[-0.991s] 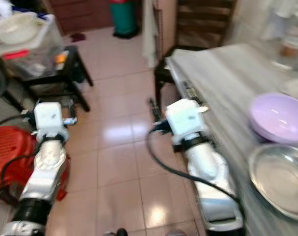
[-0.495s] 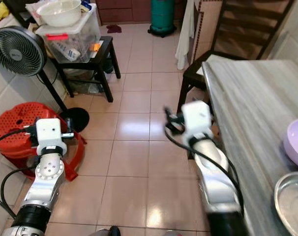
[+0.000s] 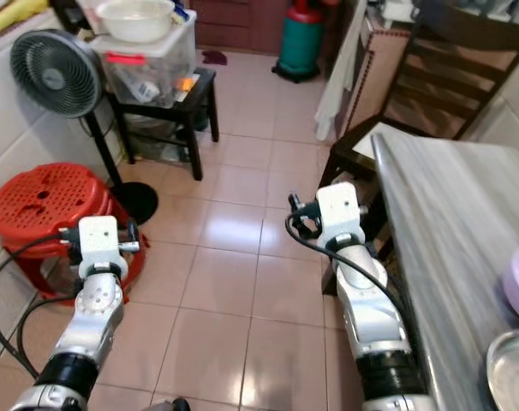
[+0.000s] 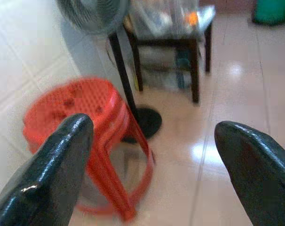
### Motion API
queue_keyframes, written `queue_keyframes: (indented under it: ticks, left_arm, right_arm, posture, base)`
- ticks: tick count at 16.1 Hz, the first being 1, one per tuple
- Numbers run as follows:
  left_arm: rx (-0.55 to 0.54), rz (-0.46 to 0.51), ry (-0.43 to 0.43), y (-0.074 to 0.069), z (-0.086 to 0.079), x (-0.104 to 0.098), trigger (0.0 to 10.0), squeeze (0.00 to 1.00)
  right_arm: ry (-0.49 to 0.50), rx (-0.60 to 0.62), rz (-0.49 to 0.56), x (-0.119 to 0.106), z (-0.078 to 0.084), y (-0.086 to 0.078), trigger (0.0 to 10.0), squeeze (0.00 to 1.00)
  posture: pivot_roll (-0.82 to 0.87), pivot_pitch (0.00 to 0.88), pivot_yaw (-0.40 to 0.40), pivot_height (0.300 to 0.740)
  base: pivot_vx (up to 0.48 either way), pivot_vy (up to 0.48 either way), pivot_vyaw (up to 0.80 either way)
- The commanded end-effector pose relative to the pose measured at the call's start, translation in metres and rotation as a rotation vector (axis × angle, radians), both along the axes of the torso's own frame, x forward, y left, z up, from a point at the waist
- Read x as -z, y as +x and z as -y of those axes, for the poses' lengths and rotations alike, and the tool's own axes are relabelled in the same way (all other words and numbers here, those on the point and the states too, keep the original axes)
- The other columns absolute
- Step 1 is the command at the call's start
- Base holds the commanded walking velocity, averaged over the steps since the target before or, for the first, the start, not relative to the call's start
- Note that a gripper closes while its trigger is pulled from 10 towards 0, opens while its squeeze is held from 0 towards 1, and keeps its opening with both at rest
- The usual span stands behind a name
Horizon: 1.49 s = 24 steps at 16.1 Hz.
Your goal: Setting the table
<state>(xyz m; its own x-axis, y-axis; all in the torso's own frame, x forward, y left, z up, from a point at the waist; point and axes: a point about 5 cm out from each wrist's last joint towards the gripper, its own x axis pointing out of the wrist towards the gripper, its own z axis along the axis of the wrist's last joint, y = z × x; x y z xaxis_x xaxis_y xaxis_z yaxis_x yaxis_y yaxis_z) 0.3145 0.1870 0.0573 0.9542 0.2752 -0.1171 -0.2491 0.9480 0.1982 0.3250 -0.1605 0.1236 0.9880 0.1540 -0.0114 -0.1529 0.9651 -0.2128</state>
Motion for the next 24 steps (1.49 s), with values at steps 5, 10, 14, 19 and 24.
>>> queue_keyframes:
  ticks: [5,10,14,19,24]
  left_arm:
    - [0.094,-0.247,-0.109,-0.009,0.0,0.039,10.0,0.0]
    - [0.234,-0.429,-0.116,-0.021,0.025,0.065,10.0,0.0]
    - [0.318,-0.588,-0.143,-0.042,0.044,0.087,10.0,0.0]
    - [0.267,-0.675,-0.115,-0.057,0.026,0.1,10.0,0.0]
    - [0.244,-0.735,-0.093,-0.074,0.011,0.111,10.0,0.0]
  right_arm:
    - [0.027,0.169,-0.142,0.046,0.033,0.001,10.0,0.0]
    - [0.086,0.319,-0.206,0.069,0.059,-0.006,10.0,0.0]
    - [0.066,0.389,-0.418,0.111,0.073,-0.031,10.0,0.0]
    - [0.057,0.416,-0.577,0.141,0.07,-0.056,10.0,0.0]
    - [0.098,0.415,-0.656,0.155,0.06,-0.067,10.0,0.0]
  posture:
    - [-0.17,0.081,-0.007,0.74]
    - [-0.21,0.111,0.04,0.74]
    - [-0.24,0.114,0.04,0.74]
    - [-0.23,0.107,0.034,0.74]
    - [-0.23,0.116,0.038,0.74]
  base:
    - [0.0,0.0,0.0]
    - [0.0,0.0,0.0]
    - [0.0,0.0,0.0]
    - [0.0,0.0,0.0]
    - [0.0,0.114,-0.25]
